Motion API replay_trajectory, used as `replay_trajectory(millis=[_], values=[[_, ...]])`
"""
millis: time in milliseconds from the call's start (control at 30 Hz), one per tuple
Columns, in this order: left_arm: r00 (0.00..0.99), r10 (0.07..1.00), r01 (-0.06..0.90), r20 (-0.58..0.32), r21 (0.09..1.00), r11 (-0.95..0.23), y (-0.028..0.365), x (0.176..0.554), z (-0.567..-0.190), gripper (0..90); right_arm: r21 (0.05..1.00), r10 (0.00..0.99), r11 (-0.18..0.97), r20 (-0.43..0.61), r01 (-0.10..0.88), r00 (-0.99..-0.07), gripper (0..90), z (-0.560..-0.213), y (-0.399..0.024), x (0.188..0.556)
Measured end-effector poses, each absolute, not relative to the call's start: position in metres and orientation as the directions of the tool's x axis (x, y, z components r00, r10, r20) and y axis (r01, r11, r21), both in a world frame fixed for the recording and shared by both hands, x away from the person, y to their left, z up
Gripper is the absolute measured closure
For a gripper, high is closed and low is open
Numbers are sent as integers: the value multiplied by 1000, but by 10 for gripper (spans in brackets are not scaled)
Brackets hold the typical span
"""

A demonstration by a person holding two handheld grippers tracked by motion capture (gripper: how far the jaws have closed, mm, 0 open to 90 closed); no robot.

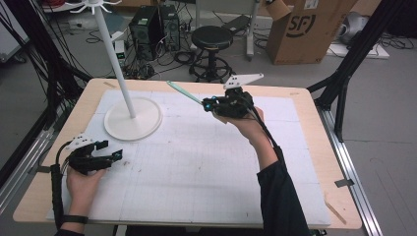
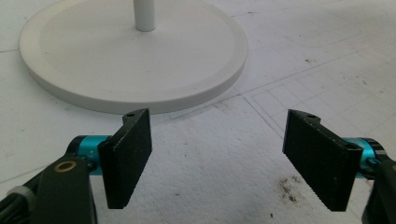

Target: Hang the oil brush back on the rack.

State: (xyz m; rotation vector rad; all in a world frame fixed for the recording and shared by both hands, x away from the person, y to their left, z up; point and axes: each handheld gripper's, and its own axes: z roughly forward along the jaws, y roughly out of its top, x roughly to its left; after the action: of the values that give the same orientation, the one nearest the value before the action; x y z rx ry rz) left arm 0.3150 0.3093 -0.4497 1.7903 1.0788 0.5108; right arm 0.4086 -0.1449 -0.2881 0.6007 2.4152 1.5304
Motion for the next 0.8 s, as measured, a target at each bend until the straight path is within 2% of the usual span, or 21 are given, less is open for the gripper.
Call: replay_trajectory(millis=[333, 800], values=[[523, 846, 445, -102, 879, -169, 307, 315, -450, 250, 902, 411, 392, 3, 179, -912, 834, -250, -114, 418], [521, 846, 450, -111, 878, -162, 309, 315, -450, 251, 917, 371, 375, -15, 135, -929, 833, -205, -91, 432]])
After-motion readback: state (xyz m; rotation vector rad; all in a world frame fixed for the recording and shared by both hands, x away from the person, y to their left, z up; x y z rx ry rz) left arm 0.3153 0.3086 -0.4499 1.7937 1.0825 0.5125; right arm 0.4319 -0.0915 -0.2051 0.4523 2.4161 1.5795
